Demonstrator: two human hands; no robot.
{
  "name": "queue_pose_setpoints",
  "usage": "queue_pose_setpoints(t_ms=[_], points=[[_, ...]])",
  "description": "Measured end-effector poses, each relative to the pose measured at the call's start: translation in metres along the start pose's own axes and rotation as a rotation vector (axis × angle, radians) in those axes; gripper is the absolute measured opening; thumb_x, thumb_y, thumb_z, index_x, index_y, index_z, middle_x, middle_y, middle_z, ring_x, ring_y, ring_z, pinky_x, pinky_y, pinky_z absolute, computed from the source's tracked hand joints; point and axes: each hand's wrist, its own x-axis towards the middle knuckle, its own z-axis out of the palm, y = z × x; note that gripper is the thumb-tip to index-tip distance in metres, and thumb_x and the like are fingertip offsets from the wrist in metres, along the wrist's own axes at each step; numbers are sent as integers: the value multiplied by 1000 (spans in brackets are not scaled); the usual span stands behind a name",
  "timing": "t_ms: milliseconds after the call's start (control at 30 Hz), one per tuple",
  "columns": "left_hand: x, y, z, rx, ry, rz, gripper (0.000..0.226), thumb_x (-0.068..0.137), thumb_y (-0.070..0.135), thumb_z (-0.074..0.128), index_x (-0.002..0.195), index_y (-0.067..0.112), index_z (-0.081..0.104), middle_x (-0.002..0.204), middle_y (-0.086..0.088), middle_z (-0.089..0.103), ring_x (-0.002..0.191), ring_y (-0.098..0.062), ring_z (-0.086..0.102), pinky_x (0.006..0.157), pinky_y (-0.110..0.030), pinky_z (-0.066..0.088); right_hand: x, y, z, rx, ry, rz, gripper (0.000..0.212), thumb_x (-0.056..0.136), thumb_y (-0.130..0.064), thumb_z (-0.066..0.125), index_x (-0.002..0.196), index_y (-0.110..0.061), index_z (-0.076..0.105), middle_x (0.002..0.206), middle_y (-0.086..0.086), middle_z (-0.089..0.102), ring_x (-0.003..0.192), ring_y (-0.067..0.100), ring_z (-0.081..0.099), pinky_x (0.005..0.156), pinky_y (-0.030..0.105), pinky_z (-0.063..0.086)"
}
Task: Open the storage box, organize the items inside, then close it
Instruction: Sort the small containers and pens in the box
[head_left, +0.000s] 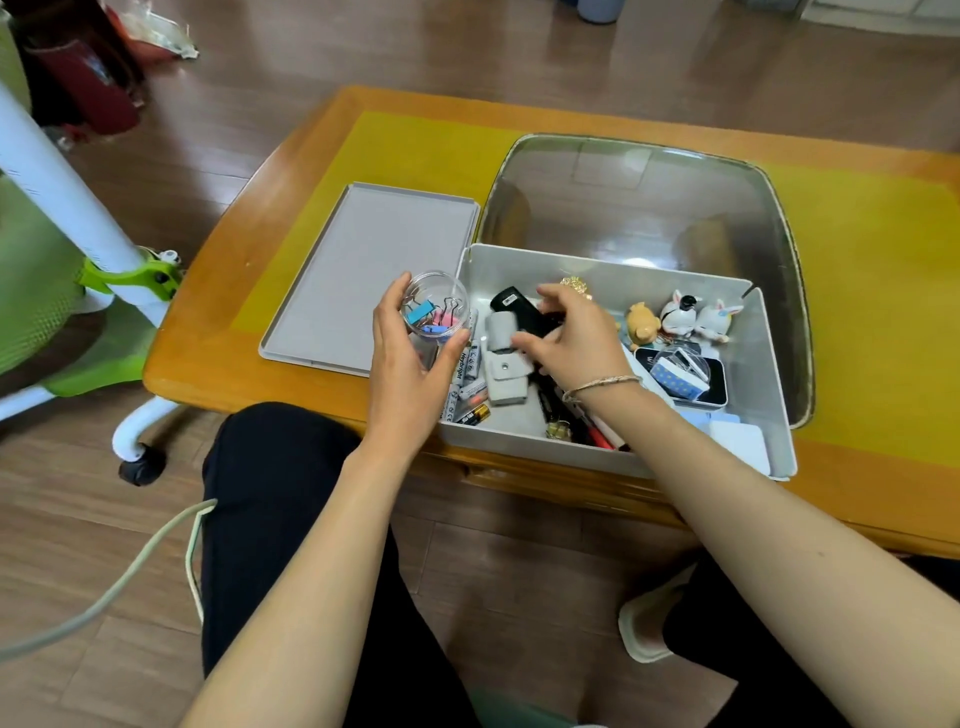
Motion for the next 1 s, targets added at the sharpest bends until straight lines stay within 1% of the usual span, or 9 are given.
queue_pose_setpoints(t_ms=[67, 167, 233, 333, 467, 567, 733, 900, 1000], points=[[-1, 0, 1, -17, -12, -21, 71, 87, 18, 68, 144, 22, 27, 144, 2, 35, 124, 4, 42, 92, -14, 47, -2, 2, -10, -49, -79, -83, 47, 75, -22, 78, 118, -14, 61, 102, -2, 65, 73, 2, 57, 85, 30, 50], [-4, 2, 4, -12, -25, -10, 71, 88, 18, 68, 145, 20, 27, 144, 0, 36, 126, -1, 42, 94, -12, 44, -8, 10, -28, -216, -378, -215, 23, 76, -21, 76, 98, -19, 69, 74, -14, 65, 60, -11, 52, 68, 22, 46], [-6, 5, 6, 18, -26, 7, 70, 88, 21, 68, 145, 19, 28, 143, 1, 37, 126, -3, 41, 96, -12, 43, -13, 13, -33, -373, -582, -258, 23, 76, -26, 76, 98, -23, 70, 71, -13, 62, 66, -3, 55, 66, 22, 44], [-8, 8, 10, 111, -15, 8, 70, 87, 29, 69, 144, 23, 29, 142, 2, 39, 126, -2, 36, 107, -38, 40, -19, 14, -30, -652, -719, -347, 27, 78, -24, 69, 105, -27, 70, 74, -14, 46, 84, 17, 57, 72, 28, 47], [-12, 9, 13, 192, -21, 3, 72, 85, 35, 69, 143, 25, 29, 140, 4, 41, 119, 5, 28, 107, -48, 37, -22, 15, -20, -780, -685, -383, 22, 82, -21, 64, 102, -28, 70, 103, -1, 54, 95, 23, 58, 76, 32, 50], [-13, 9, 15, 201, -36, 19, 72, 85, 34, 69, 143, 25, 29, 139, 3, 41, 120, 3, 29, 105, -47, 40, -19, 11, -12, -726, -538, -393, 14, 85, -29, 60, 89, -21, 70, 99, 2, 55, 91, 25, 59, 71, 32, 49], [-13, 7, 17, 260, -66, 52, 70, 84, 35, 70, 142, 21, 32, 138, 1, 42, 120, 2, 29, 102, -44, 44, -6, 12, -20, -458, -256, -291, 17, 89, -27, 62, 89, -13, 70, 90, 5, 65, 85, 23, 60, 71, 28, 42], [-13, 6, 18, 220, -63, 39, 71, 83, 28, 72, 142, 21, 33, 137, 1, 42, 122, -1, 32, 102, -37, 45, -13, 12, -28, -476, -595, -329, 24, 78, -32, 73, 101, -26, 70, 80, -8, 54, 79, 14, 53, 72, 29, 46], [-13, 4, 19, 200, -55, 26, 71, 82, 27, 73, 142, 23, 33, 137, 2, 41, 122, -1, 32, 101, -31, 45, -18, 18, -24, -600, -714, -360, 35, 79, -19, 70, 113, -27, 67, 85, -7, 44, 87, 20, 53, 71, 24, 39]])
